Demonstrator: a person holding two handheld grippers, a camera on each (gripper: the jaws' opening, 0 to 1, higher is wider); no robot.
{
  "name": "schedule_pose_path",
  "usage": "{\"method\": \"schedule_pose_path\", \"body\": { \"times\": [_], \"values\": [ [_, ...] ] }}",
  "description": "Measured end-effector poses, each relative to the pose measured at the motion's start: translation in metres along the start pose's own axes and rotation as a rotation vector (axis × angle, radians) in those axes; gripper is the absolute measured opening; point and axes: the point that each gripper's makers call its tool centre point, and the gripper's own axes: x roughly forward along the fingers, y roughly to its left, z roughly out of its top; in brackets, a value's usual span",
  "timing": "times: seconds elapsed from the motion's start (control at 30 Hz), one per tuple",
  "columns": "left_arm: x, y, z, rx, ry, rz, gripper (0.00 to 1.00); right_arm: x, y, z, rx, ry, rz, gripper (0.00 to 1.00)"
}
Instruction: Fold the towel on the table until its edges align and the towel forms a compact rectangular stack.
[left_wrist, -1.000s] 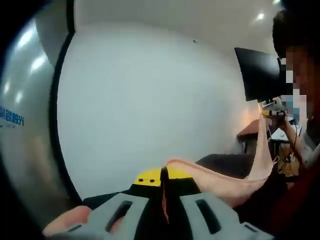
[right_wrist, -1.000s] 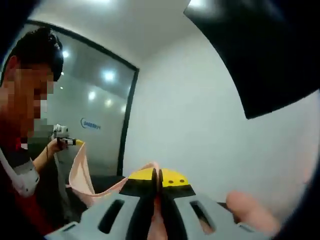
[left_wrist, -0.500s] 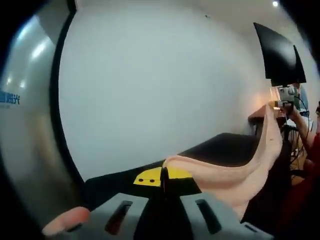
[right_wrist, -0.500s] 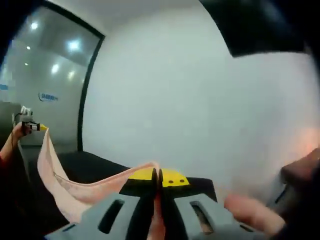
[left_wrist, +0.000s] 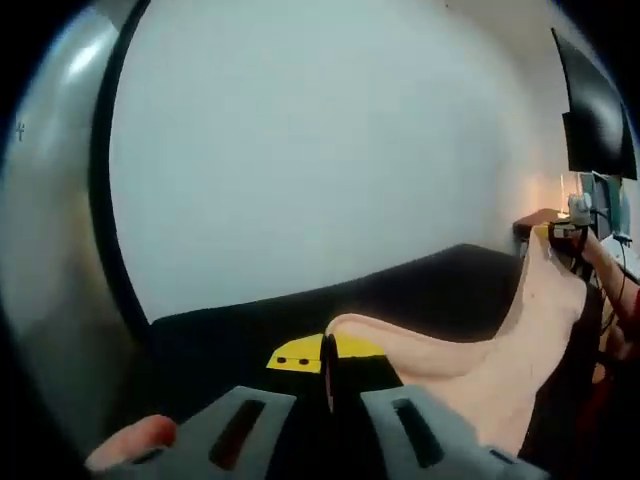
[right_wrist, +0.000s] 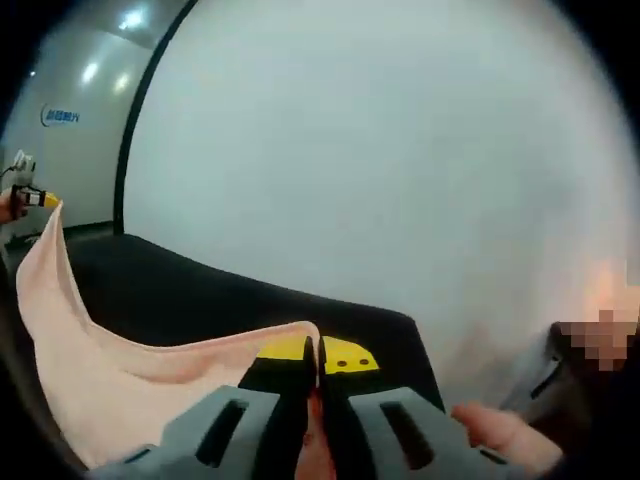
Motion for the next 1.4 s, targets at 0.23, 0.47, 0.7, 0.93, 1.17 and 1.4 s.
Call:
{"method": "schedule_pose_path", "body": {
  "times": [0.23, 0.47, 0.7, 0.93, 1.17, 1.4],
  "values": [
    [0.037, 0.012, -0.011, -0.072, 0.028, -0.008, 0.0, 0.024, -0.016, -0.01, -0.057, 0.016, -0.029, 0.01],
    [0.072, 0.019, -0.008, -0.026, 0.039, 0.017, 0.0, 0.036, -0.036, -0.021, -0.024, 0.031, -0.078, 0.01],
    [0.104, 0.021, -0.019, -0.045, 0.05, 0.033, 0.0, 0.064, -0.041, -0.016, -0.091, -0.013, -0.085, 0.01],
    [0.132, 0.032, -0.048, -0.095, 0.071, 0.042, 0.0, 0.095, -0.045, -0.026, -0.14, 0.017, -0.126, 0.01],
    [0.14, 0.033, -0.061, -0.095, 0.084, 0.062, 0.22, 0.103, -0.039, -0.057, -0.136, 0.114, -0.126, 0.11],
    [0.101, 0.024, -0.055, 0.079, 0.088, 0.057, 0.22, 0.072, -0.049, -0.047, -0.025, 0.084, -0.131, 0.17]
  ]
}}
